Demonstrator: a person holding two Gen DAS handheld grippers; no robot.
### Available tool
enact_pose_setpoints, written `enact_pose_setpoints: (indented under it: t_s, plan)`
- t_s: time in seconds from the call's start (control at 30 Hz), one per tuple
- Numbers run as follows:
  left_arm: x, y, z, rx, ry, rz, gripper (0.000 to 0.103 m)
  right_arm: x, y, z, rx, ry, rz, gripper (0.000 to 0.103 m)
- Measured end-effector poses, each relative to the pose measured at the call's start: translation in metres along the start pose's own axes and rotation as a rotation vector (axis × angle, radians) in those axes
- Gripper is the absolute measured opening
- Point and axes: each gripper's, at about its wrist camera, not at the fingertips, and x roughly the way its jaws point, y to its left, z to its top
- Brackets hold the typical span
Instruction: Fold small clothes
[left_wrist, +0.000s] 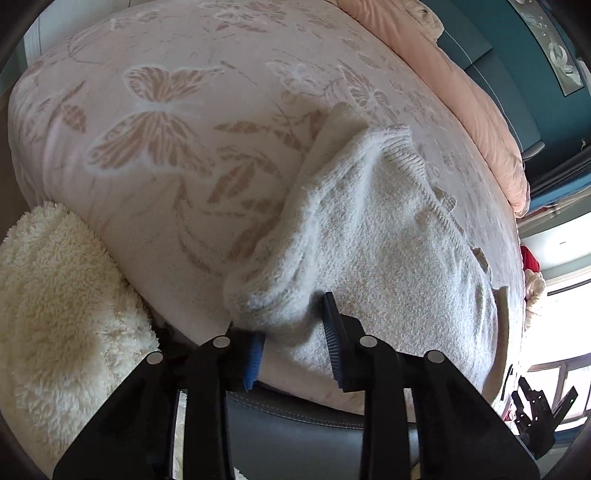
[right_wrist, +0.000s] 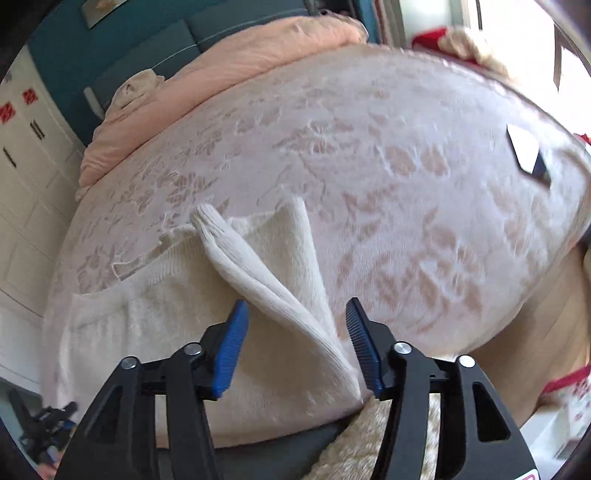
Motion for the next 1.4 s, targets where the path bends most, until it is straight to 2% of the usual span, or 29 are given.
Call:
enact_pose_setpoints:
  t_s: [0.07, 0.17, 0.23, 0.27, 0.3, 0.37, 0.43, 0.47, 0.5, 0.53, 0.6, 0.7, 0.8, 0.83, 0.9, 0.93, 0.97, 1.0, 1.03, 1.07, 1.13, 1.17, 1.23, 1.27, 1.33, 1.4]
  plan:
    - [0.005, 0.000, -0.002, -0.004, 0.005, 0.009, 0.029, 0.010, 0.014, 0.017, -0.062, -0.013, 0.006, 0.059]
    - [0.005, -0.001, -0.005, 0.011, -0.001, 0.025, 0.030, 0.040, 0.040, 0.030, -0.157, 0.044, 0.046, 0.059]
    - [0.005, -0.002, -0.004, 0.015, -0.001, 0.032, 0.030, 0.064, 0.049, 0.034, -0.190, 0.084, 0.042, 0.052]
    - [0.006, -0.002, -0.003, 0.013, -0.001, 0.035, 0.030, 0.077, 0.049, 0.039, -0.195, 0.109, 0.046, 0.024]
    - [0.006, -0.003, -0.004, 0.011, -0.001, 0.037, 0.030, 0.087, 0.047, 0.041, -0.186, 0.133, 0.020, 0.007]
    - [0.007, -0.003, -0.003, 0.015, -0.004, 0.041, 0.030, 0.110, 0.021, 0.054, -0.076, 0.170, -0.072, 0.007]
    - [0.008, -0.003, -0.004, 0.016, -0.009, 0.041, 0.031, 0.118, -0.009, 0.062, 0.091, 0.202, -0.052, 0.009]
    - [0.007, -0.003, -0.005, 0.016, -0.010, 0.039, 0.031, 0.107, -0.015, 0.065, 0.144, 0.175, -0.054, 0.010]
    - [0.007, -0.002, -0.005, 0.012, -0.014, 0.031, 0.032, 0.090, -0.010, 0.066, 0.143, 0.117, -0.083, 0.013]
    - [0.006, -0.001, -0.005, 0.008, -0.019, 0.023, 0.033, 0.071, 0.003, 0.066, 0.101, 0.057, -0.089, 0.013]
    - [0.008, 0.000, -0.006, 0.004, -0.023, 0.017, 0.039, 0.045, 0.038, 0.062, 0.006, 0.023, 0.005, 0.014]
    - [0.011, -0.001, -0.006, -0.004, -0.037, 0.004, 0.047, 0.038, 0.112, 0.040, -0.140, 0.113, 0.216, 0.013]
    - [0.012, -0.004, -0.004, -0.006, -0.038, 0.007, 0.051, 0.063, 0.186, 0.012, -0.269, 0.247, 0.326, 0.012]
    - [0.012, -0.005, -0.004, -0.005, -0.037, 0.003, 0.052, 0.079, 0.207, 0.002, -0.309, 0.293, 0.325, 0.012]
    - [0.011, -0.004, -0.003, -0.009, -0.033, -0.006, 0.053, 0.123, 0.235, -0.021, -0.371, 0.403, 0.262, 0.012]
    - [0.011, -0.003, -0.003, -0.009, -0.031, -0.013, 0.053, 0.139, 0.239, -0.033, -0.380, 0.419, 0.233, 0.011]
    - [0.011, -0.002, -0.002, -0.012, -0.025, -0.025, 0.056, 0.142, 0.240, -0.038, -0.373, 0.372, 0.234, 0.010]
    - [0.012, 0.000, -0.001, -0.024, -0.021, -0.047, 0.061, 0.142, 0.241, -0.039, -0.370, 0.365, 0.231, 0.009]
    - [0.012, 0.003, 0.000, -0.044, -0.018, -0.078, 0.064, 0.140, 0.242, -0.038, -0.357, 0.371, 0.229, 0.009]
    - [0.014, 0.006, 0.002, -0.073, -0.015, -0.117, 0.073, 0.139, 0.242, -0.037, -0.348, 0.380, 0.230, 0.009]
    - [0.019, 0.014, 0.005, -0.146, -0.016, -0.165, 0.076, 0.141, 0.240, -0.036, -0.352, 0.385, 0.236, 0.008]
    - [0.020, 0.015, 0.007, -0.169, -0.018, -0.180, 0.074, 0.141, 0.240, -0.036, -0.352, 0.385, 0.240, 0.008]
    - [0.020, 0.010, 0.013, -0.150, -0.012, -0.209, 0.029, 0.141, 0.235, -0.035, -0.336, 0.382, 0.252, 0.008]
    - [0.018, 0.003, 0.017, -0.125, -0.002, -0.219, 0.016, 0.139, 0.232, -0.035, -0.328, 0.379, 0.257, 0.008]
    - [-0.005, -0.019, 0.021, -0.062, -0.055, -0.235, 0.014, 0.139, 0.227, -0.035, -0.323, 0.370, 0.270, 0.008]
    - [-0.038, -0.061, 0.023, 0.076, -0.127, -0.247, 0.013, 0.140, 0.221, -0.033, -0.311, 0.361, 0.299, 0.008]
